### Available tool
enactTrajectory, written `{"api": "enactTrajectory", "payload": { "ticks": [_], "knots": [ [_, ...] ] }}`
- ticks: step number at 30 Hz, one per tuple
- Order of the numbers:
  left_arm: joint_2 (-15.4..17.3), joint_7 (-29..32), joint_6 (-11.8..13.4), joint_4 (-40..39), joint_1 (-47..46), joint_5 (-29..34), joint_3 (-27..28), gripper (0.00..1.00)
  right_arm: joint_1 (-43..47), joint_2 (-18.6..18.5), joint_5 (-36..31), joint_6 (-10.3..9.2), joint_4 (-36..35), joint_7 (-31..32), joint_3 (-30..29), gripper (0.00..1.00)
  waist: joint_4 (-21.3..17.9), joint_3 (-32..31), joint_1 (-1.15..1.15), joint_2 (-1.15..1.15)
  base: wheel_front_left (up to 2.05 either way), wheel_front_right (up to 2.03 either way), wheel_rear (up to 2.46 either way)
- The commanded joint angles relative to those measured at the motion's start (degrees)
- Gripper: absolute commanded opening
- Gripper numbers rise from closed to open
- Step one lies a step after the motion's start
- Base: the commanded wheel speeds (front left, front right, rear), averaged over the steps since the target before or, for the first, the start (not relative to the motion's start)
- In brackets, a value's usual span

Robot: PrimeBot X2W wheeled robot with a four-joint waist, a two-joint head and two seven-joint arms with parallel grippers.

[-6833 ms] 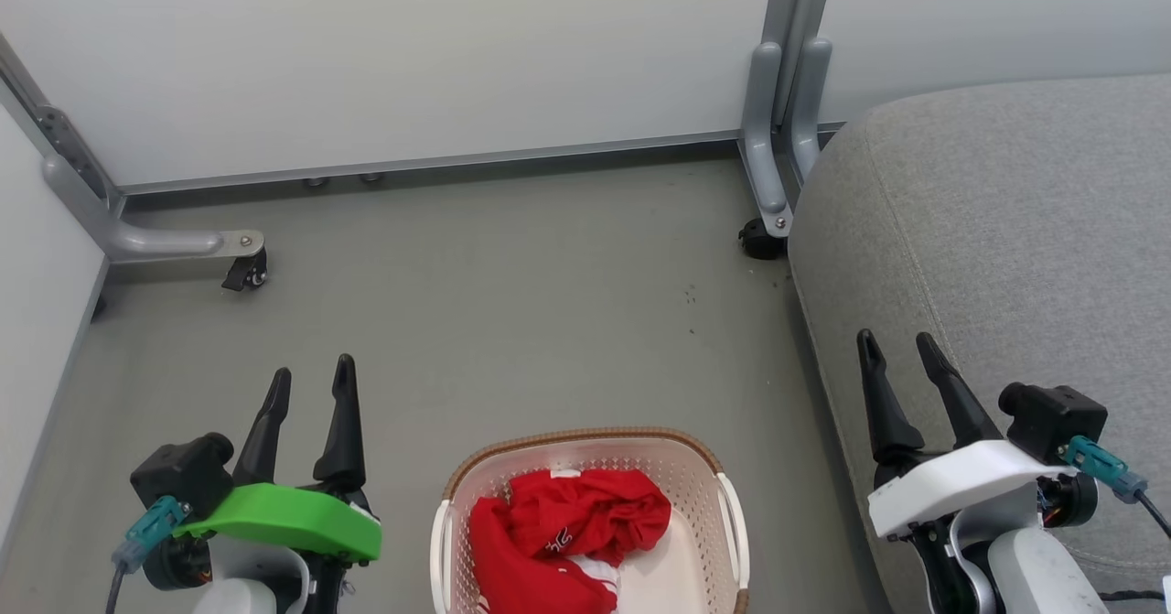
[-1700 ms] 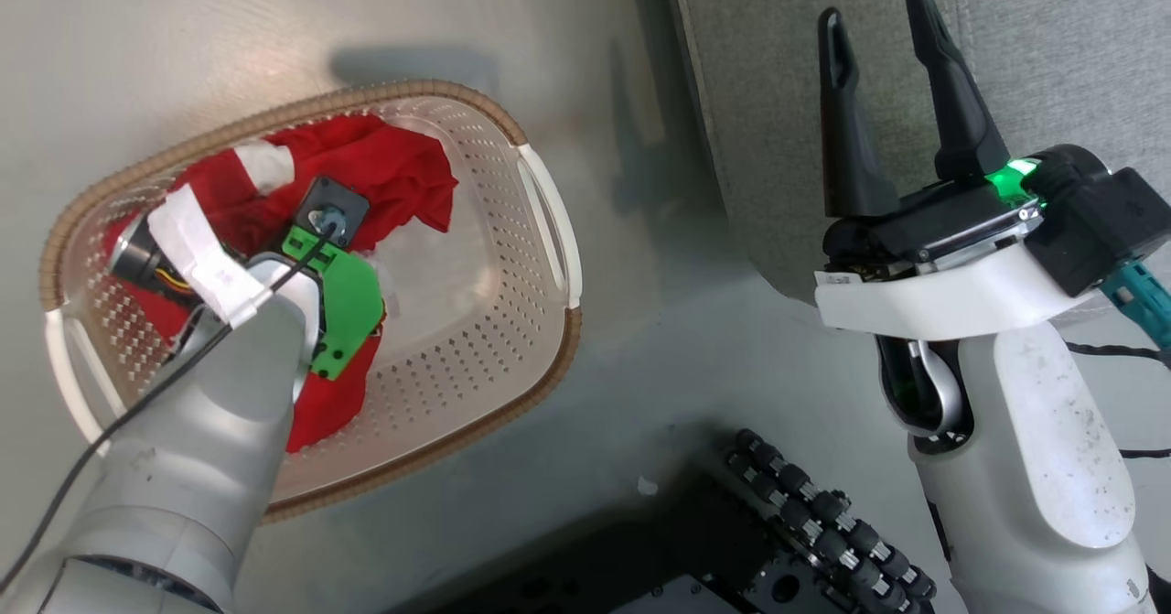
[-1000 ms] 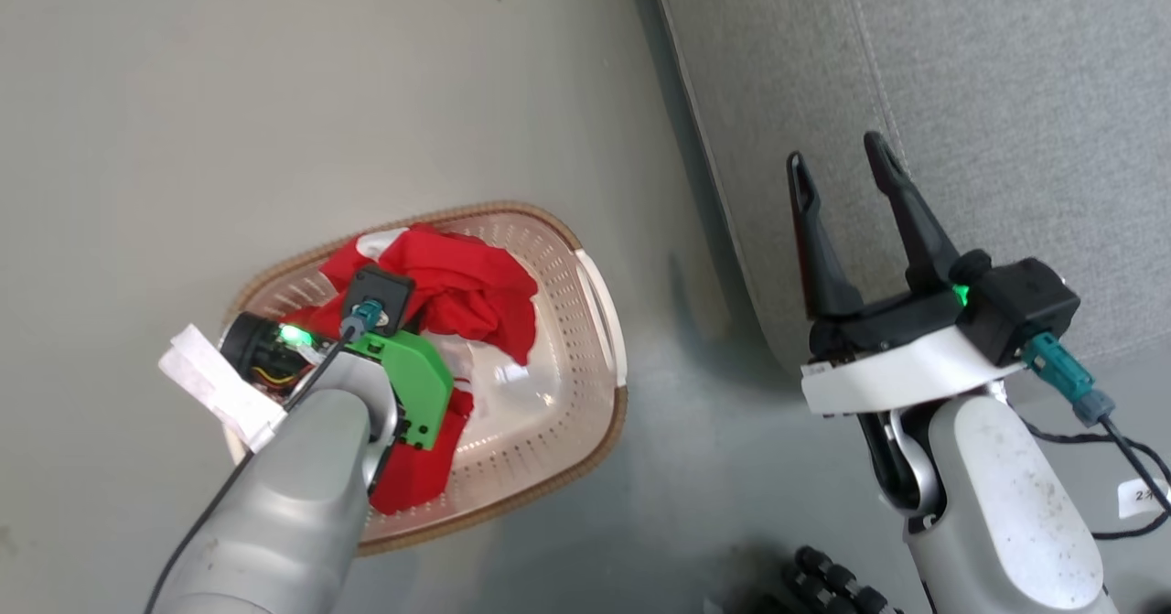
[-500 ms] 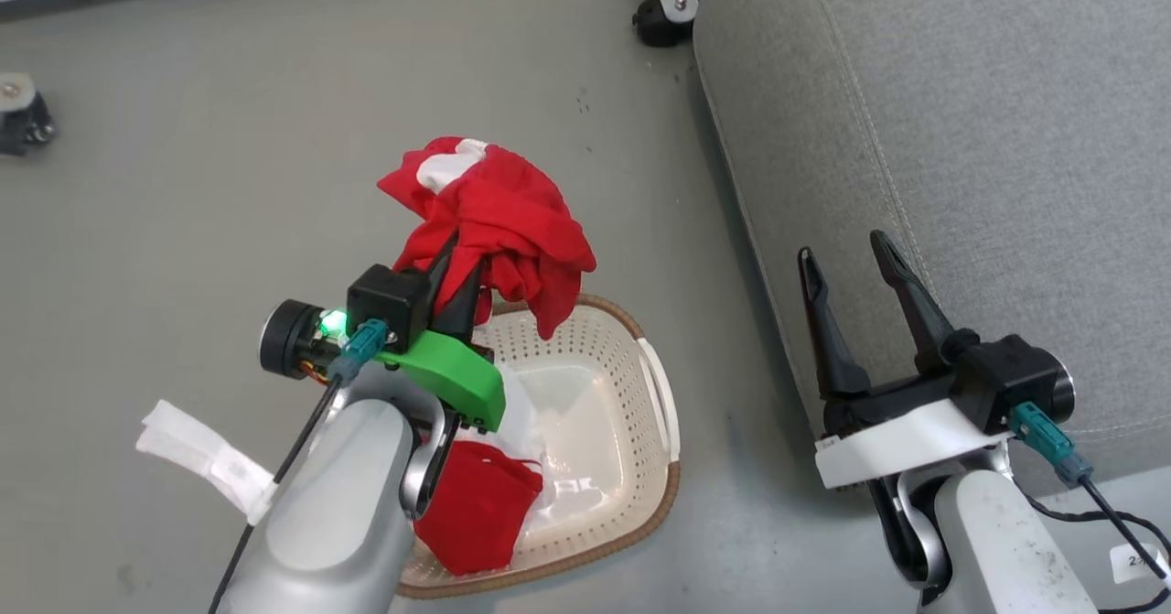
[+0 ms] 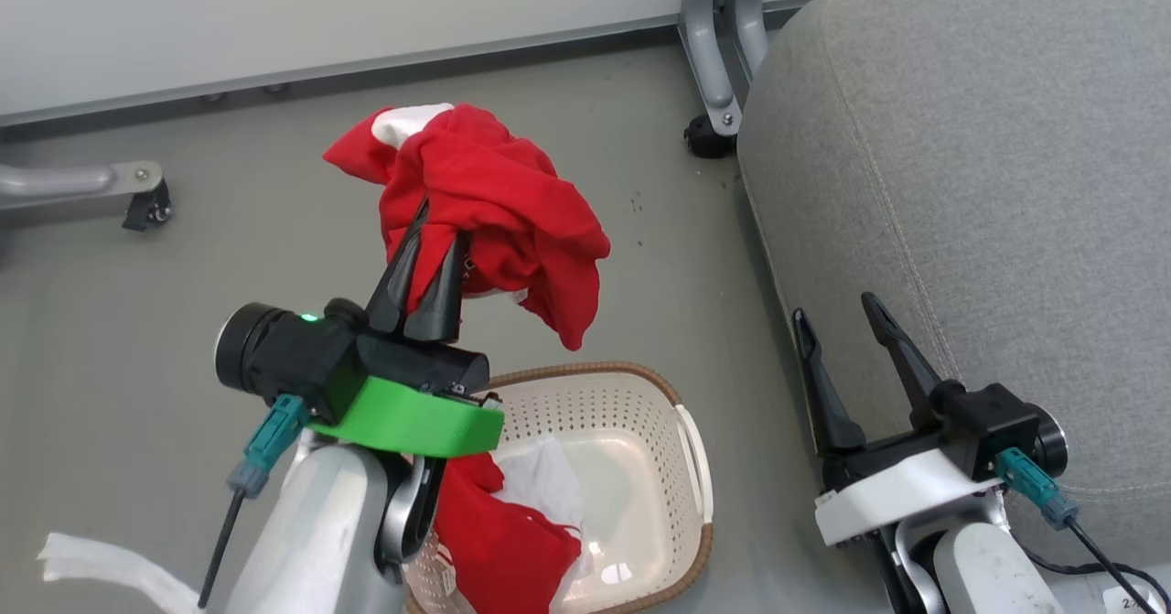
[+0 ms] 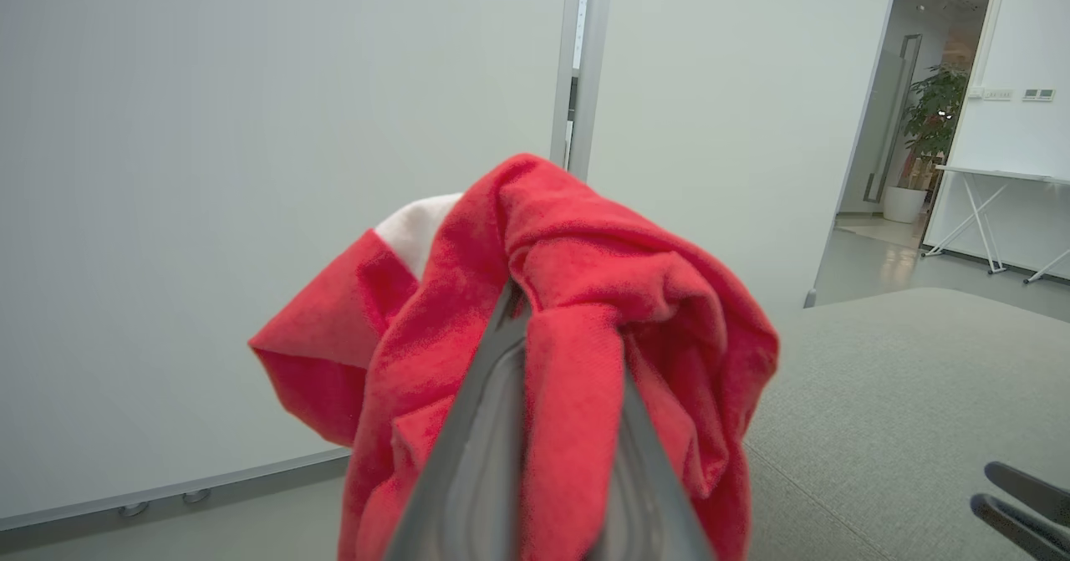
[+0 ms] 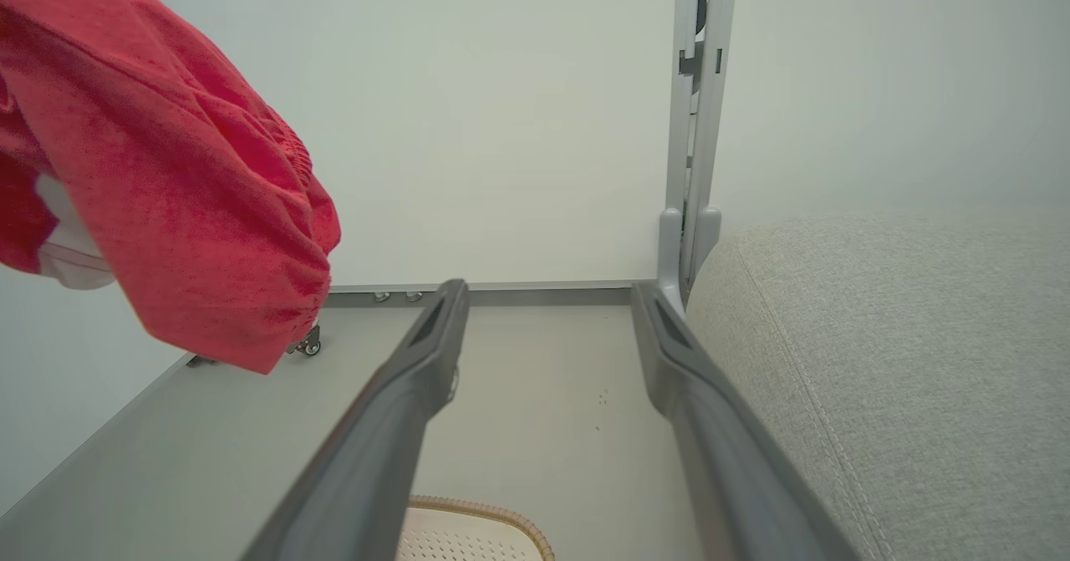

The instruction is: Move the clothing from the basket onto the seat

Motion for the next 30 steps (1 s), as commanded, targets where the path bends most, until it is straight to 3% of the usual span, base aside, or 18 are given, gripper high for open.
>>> {"api": "enactTrajectory", "payload": {
  "ticks": [1, 12, 30],
  "knots": [
    [-0.19, -0.03, -0.38, -1.97, 2.03, 0.43, 0.61, 0.00, 1.27, -0.20, -0.33, 0.00, -0.52, 0.53, 0.33, 1.00, 1.03, -2.68, 0.01, 0.00, 0.00, 0.00, 0.00],
    [-0.24, -0.03, -0.91, -10.48, 10.91, 1.63, 1.46, 0.00, 6.32, -0.30, 0.50, 0.00, -2.96, 3.52, 1.73, 1.00, 0.44, -7.75, 0.01, 0.00, 0.00, 0.00, 0.00],
    [-0.10, -0.03, -1.58, -10.04, 14.04, 0.77, 2.13, 0.00, 9.66, -0.25, 0.97, 0.00, -5.04, 5.82, 2.77, 1.00, 1.29, -10.35, 0.01, 0.00, 0.00, 0.00, 0.00]
  ]
}}
